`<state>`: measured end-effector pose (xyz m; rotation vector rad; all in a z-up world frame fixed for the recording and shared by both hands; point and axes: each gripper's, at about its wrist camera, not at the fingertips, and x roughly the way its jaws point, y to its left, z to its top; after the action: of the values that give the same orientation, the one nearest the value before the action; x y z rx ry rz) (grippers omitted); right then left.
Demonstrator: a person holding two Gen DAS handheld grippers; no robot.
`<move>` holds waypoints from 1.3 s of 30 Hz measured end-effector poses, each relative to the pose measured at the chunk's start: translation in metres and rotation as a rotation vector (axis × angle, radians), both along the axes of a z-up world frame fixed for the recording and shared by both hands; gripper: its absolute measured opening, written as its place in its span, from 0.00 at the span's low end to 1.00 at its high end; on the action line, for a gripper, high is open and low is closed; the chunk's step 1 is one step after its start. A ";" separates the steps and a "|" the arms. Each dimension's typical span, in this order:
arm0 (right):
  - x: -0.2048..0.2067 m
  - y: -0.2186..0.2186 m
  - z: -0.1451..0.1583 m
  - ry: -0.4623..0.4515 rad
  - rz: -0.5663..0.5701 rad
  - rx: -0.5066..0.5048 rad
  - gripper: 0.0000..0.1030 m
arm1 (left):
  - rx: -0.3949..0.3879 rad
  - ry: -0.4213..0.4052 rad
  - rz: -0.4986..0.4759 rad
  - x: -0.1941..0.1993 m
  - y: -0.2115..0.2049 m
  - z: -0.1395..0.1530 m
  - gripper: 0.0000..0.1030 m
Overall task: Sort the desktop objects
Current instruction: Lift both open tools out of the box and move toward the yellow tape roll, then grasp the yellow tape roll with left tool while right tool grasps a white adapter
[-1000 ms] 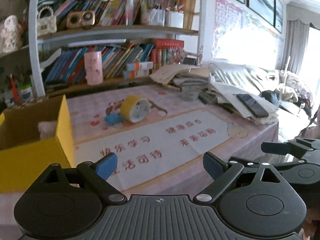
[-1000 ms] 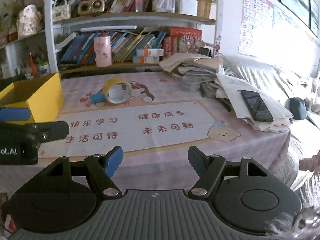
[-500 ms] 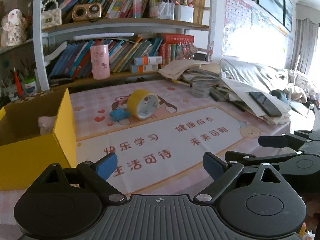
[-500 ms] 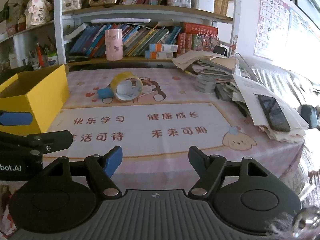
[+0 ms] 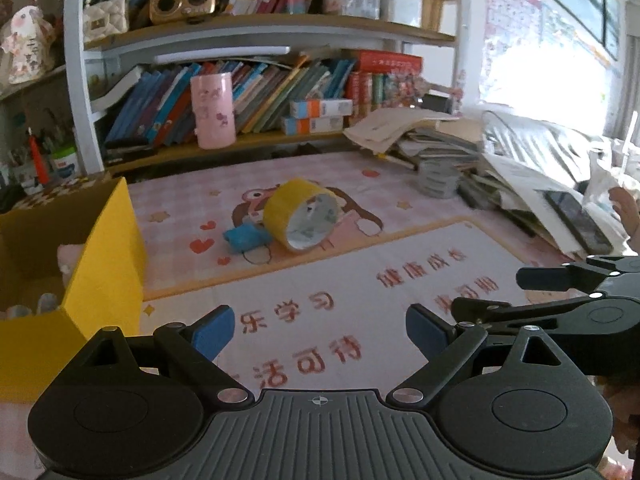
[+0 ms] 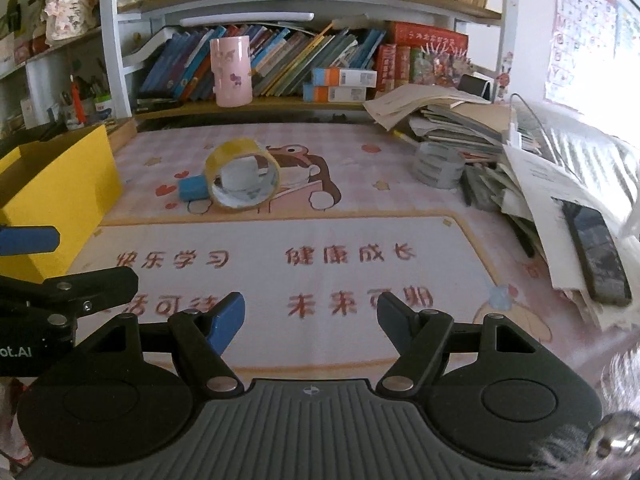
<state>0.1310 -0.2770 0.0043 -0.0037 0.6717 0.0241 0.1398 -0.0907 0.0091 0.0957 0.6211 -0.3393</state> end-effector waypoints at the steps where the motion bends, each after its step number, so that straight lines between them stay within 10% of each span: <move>1: 0.006 -0.004 0.001 0.000 0.011 0.002 0.69 | -0.002 -0.001 0.016 0.004 -0.002 0.001 0.92; 24: 0.104 -0.067 0.008 -0.027 0.209 0.001 0.69 | 0.074 -0.013 0.244 0.116 -0.061 -0.014 0.88; 39: 0.131 -0.081 -0.003 0.012 0.242 0.040 0.69 | 0.180 0.010 0.285 0.158 -0.084 -0.033 0.67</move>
<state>0.2619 -0.3582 0.0018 -0.0467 0.6799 0.2701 0.2977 -0.1744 -0.0238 0.1758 0.6651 -0.0077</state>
